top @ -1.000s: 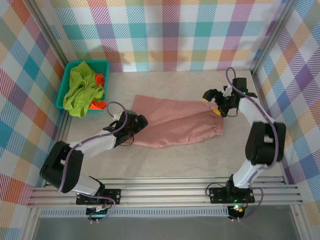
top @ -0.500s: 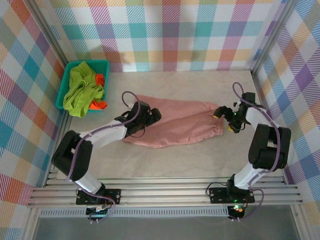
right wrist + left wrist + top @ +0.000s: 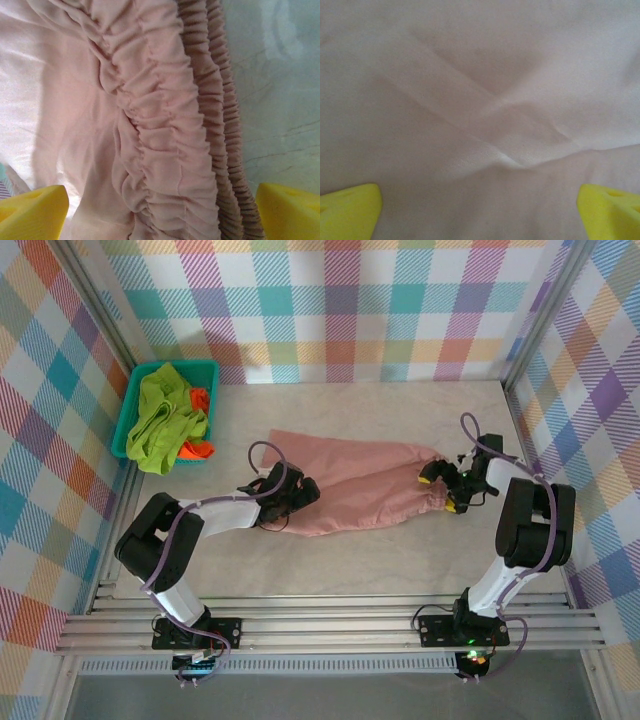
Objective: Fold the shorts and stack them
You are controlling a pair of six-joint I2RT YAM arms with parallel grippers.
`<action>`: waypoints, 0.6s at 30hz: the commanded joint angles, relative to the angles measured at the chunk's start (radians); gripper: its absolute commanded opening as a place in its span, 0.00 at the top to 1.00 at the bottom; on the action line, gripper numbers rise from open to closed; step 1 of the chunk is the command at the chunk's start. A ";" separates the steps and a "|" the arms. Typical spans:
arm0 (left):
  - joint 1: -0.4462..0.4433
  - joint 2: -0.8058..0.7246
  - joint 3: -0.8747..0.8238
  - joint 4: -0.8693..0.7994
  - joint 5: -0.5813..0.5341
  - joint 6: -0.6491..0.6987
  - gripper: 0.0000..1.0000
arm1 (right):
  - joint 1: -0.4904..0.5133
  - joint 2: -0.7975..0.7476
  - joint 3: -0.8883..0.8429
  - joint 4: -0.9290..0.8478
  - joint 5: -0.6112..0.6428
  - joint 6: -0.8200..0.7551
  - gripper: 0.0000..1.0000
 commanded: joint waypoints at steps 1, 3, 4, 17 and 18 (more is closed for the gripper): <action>-0.017 0.017 -0.025 0.007 -0.010 -0.019 0.00 | 0.006 0.005 -0.021 0.006 -0.052 0.023 0.05; -0.020 0.018 -0.025 0.004 -0.013 -0.019 0.00 | 0.007 0.000 -0.031 0.001 -0.048 0.026 0.04; -0.021 0.019 -0.025 0.005 -0.015 -0.019 0.00 | 0.008 -0.005 -0.038 0.000 -0.041 0.027 0.04; -0.025 0.015 -0.022 -0.021 -0.029 -0.011 0.00 | 0.006 -0.042 -0.113 0.006 -0.006 0.062 0.01; -0.024 0.013 -0.024 -0.023 -0.033 -0.010 0.00 | 0.004 -0.053 -0.116 0.000 0.004 0.063 0.01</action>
